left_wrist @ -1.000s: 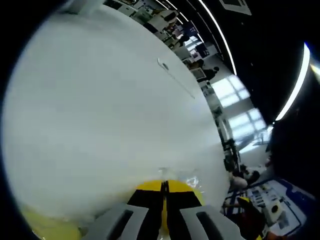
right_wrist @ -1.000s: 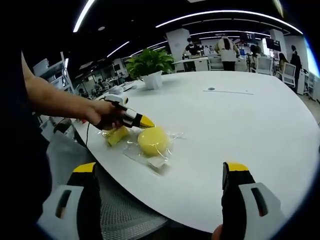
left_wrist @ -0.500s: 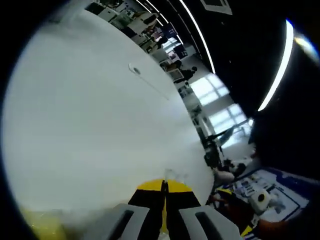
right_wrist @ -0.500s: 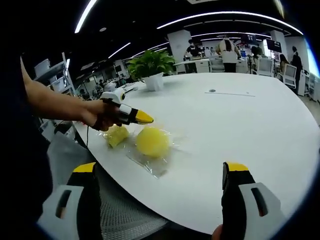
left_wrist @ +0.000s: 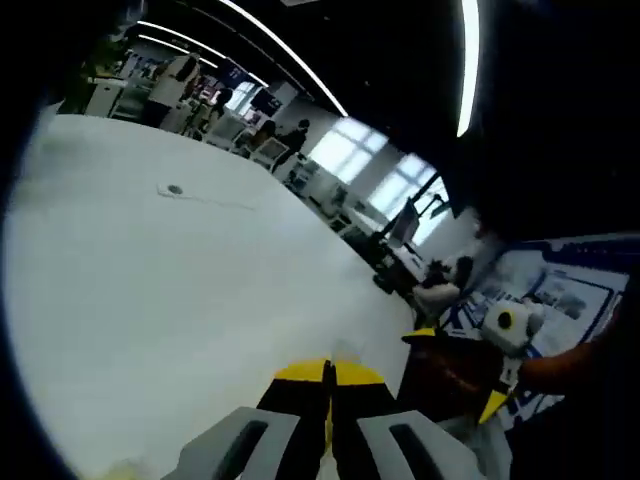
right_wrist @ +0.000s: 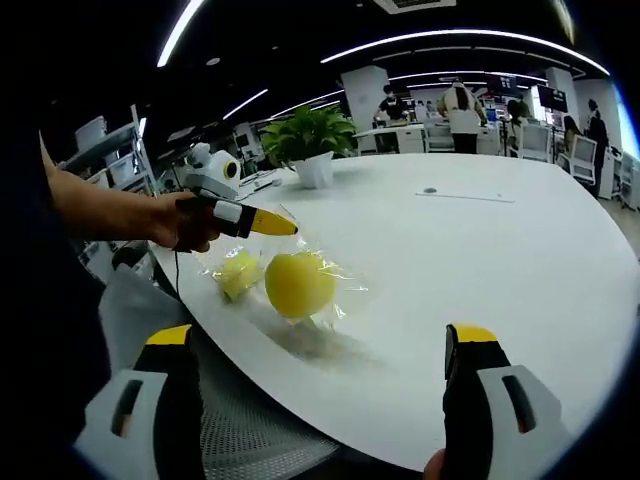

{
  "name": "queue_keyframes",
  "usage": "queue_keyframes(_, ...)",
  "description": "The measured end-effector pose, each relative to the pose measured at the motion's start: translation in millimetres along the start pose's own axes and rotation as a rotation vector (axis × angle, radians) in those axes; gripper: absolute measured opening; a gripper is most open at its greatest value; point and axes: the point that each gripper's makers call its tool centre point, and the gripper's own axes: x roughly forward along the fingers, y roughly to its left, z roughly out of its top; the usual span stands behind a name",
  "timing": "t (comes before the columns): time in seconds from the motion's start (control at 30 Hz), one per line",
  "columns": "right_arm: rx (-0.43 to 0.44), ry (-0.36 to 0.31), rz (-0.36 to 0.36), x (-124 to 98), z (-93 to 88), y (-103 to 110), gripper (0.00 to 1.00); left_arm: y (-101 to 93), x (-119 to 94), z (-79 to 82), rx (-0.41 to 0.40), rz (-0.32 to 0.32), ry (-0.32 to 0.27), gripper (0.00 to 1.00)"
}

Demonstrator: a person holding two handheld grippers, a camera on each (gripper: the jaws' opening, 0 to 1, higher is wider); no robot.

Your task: Compare the silicone blocks by pressing each to a similar depth, holding the contact briefly, and releasing to observe deformation and rebound differences across the visible hardness samples.

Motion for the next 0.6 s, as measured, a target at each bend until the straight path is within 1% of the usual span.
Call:
queue_keyframes(0.03, 0.001, -0.001, 0.001, -0.2, 0.0, 0.4, 0.96, -4.7, -0.3, -0.3, 0.028, -0.002, 0.01, 0.0)
queue_keyframes(0.07, 0.0, -0.002, 0.005, -1.0, -0.1, 2.3, 0.96, -9.6, -0.8, -1.2, 0.073, -0.001, 0.026, 0.0)
queue_keyframes(0.13, -0.006, -0.003, 0.01, -1.8, -0.3, 4.3, 0.93, -14.3, -1.5, -1.9, 0.101, 0.011, 0.036, 0.0)
queue_keyframes(0.2, -0.006, -0.009, 0.014, -2.4, 0.9, 6.1, 0.93, -17.4, -3.3, -1.8, 0.122, 0.019, 0.041, 0.0)
queue_keyframes(0.3, -0.013, -0.019, 0.019, -4.4, 3.0, 9.1, 0.93, -19.5, -7.0, 1.6, 0.14, 0.035, 0.031, 0.0)
queue_keyframes(0.37, -0.016, -0.023, 0.022, -5.5, 3.5, 10.4, 0.94, -21.6, -9.9, 5.9, 0.147, 0.041, 0.02, 0.0)
queue_keyframes(0.43, -0.023, -0.029, 0.03, -6.6, 3.9, 11.3, 0.96, -23.5, -13.3, 13.5, 0.155, 0.047, 0.006, 0.0)
queue_keyframes(0.5, -0.033, -0.035, 0.033, -6.9, 4.0, 10.5, 0.96, -22.7, -17.0, 21.7, 0.156, 0.061, -0.006, 0.0)
queue_keyframes(0.6, -0.031, -0.087, 0.055, -8.9, 16.5, 10.1, 0.96, -23.8, -22.2, 31.5, 0.17, 0.072, -0.017, 0.0)
